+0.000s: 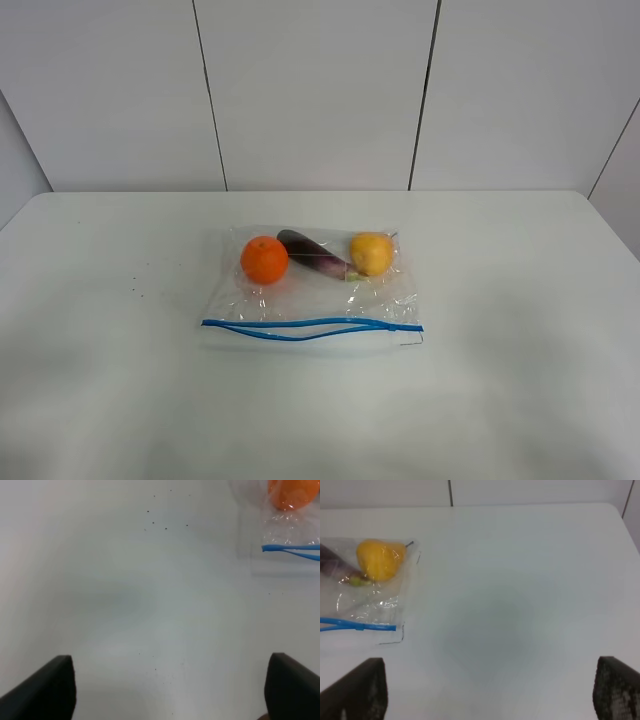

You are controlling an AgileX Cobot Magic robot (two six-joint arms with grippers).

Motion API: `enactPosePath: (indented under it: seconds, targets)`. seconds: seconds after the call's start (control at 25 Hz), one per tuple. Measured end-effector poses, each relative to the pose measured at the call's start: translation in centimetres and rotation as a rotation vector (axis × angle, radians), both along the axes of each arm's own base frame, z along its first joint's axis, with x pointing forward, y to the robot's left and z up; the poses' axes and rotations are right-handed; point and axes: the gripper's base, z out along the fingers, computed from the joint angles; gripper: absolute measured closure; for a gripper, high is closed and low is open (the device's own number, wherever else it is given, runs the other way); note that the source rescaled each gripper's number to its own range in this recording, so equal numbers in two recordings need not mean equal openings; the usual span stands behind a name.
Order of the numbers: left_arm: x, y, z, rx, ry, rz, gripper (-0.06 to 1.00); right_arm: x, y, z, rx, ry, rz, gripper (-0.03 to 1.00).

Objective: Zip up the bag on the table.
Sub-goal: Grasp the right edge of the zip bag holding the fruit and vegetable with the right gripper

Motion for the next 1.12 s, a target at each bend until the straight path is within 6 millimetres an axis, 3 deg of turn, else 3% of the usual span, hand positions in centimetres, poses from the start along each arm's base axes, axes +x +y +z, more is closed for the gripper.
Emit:
enactPosePath:
  seconds: [0.48, 0.64, 0.76, 0.88, 1.0, 1.12]
  targets:
    - [0.0, 0.0, 0.0, 0.0, 0.0, 0.0, -0.06, 0.1, -0.1, 0.0, -0.009, 0.005, -0.006, 0.03]
    - [0.0, 0.0, 0.0, 0.0, 0.0, 0.0, -0.06, 1.2, -0.1, 1.7, -0.012, 0.06, -0.007, 0.03]
    - [0.0, 0.0, 0.0, 0.0, 0.0, 0.0, -0.06, 3.7, -0.1, 3.8, -0.012, 0.149, -0.007, 0.03]
    - [0.0, 0.0, 0.0, 0.0, 0.0, 0.0, -0.06, 7.6, 0.1, 5.5, 0.011, 0.273, 0.006, 0.03]
    - [0.0, 0.0, 0.0, 0.0, 0.0, 0.0, -0.06, 11.9, 0.4, 5.7, 0.046, 0.4, 0.019, 0.03]
    - [0.0, 0.0, 0.0, 0.0, 0.0, 0.0, -0.06, 16.1, 0.6, 4.6, 0.077, 0.542, 0.025, 0.03]
